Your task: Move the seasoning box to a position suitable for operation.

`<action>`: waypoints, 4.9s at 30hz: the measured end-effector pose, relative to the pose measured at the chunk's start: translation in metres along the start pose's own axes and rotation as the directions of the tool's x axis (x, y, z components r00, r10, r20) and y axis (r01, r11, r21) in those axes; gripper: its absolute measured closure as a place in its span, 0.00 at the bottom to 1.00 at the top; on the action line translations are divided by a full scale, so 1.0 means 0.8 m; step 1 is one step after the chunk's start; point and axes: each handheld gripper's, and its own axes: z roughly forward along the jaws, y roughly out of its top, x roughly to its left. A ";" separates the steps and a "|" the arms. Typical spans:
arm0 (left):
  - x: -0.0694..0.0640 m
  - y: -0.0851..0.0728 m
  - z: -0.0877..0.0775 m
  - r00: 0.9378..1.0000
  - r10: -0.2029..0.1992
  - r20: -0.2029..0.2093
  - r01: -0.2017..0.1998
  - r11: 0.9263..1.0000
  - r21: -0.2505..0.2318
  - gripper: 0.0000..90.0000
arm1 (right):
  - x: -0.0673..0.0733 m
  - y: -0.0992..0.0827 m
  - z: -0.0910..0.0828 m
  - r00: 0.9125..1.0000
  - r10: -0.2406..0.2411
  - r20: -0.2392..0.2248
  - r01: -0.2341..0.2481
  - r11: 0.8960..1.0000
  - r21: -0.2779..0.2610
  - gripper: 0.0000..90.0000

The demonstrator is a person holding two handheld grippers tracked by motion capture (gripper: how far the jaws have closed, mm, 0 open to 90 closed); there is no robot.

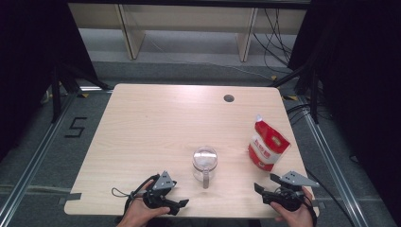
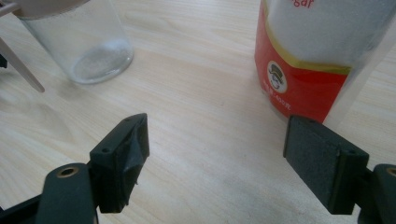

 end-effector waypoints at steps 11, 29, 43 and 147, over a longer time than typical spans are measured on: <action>-0.004 0.001 0.001 1.000 -0.012 -0.004 0.011 1.000 -0.027 0.26 | -0.004 0.001 0.001 0.999 -0.036 -0.001 0.036 0.999 -0.016 0.26; -0.035 0.041 0.011 0.996 0.071 0.061 -0.062 0.988 -0.141 0.57 | -0.003 0.000 0.001 1.000 -0.003 0.005 0.003 0.999 -0.032 0.26; -0.044 0.058 0.040 0.996 0.082 0.037 -0.076 0.988 -0.137 0.62 | 0.000 0.000 0.000 1.000 0.020 -0.009 -0.021 1.000 -0.024 0.27; 0.034 0.049 0.001 0.975 0.224 0.005 -0.219 0.957 -0.192 0.80 | 0.003 0.001 0.005 0.999 -0.020 -0.039 0.019 0.999 -0.031 0.27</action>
